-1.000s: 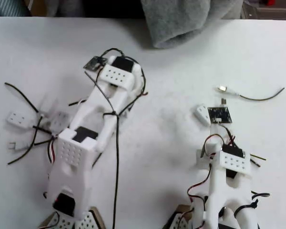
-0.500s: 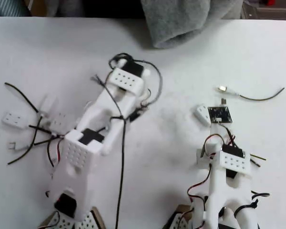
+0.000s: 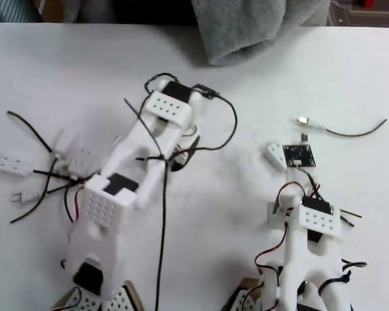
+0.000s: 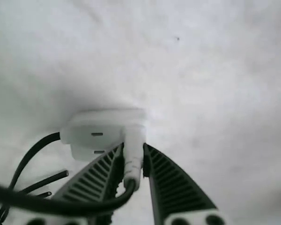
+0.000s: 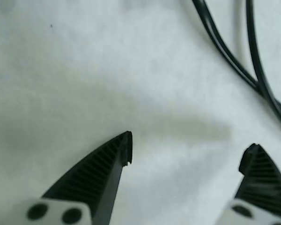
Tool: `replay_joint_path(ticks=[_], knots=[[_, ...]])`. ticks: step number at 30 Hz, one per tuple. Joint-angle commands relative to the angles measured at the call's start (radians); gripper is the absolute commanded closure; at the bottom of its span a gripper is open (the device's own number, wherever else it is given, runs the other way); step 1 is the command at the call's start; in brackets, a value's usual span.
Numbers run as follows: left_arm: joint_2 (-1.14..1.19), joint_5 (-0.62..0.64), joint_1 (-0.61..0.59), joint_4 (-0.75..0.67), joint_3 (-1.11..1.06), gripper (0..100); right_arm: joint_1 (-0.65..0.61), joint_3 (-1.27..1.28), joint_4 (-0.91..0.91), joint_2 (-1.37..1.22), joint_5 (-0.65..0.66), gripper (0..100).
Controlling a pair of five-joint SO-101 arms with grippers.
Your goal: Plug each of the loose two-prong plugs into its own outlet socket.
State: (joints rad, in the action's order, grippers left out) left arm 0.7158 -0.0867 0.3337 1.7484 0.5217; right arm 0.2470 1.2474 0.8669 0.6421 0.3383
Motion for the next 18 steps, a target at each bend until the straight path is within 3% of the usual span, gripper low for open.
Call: replay_joint_path(ticks=[1, 4, 13, 18], knots=[[-0.010, -0.091, -0.039, -0.003, 0.006, 83, 0.004, -0.017, -0.013, -0.002, -0.008, 63.7], [-0.012, -0.166, -0.035, 0.018, 0.006, 76, 0.004, -0.017, -0.013, -0.002, -0.008, 63.7], [-0.038, -0.562, -0.104, 0.008, 0.006, 76, 0.002, -0.017, -0.015, -0.002, -0.006, 63.7], [-0.008, -0.664, -0.157, -0.068, -0.005, 76, 0.002, -0.017, -0.015, -0.002, -0.006, 63.7]])
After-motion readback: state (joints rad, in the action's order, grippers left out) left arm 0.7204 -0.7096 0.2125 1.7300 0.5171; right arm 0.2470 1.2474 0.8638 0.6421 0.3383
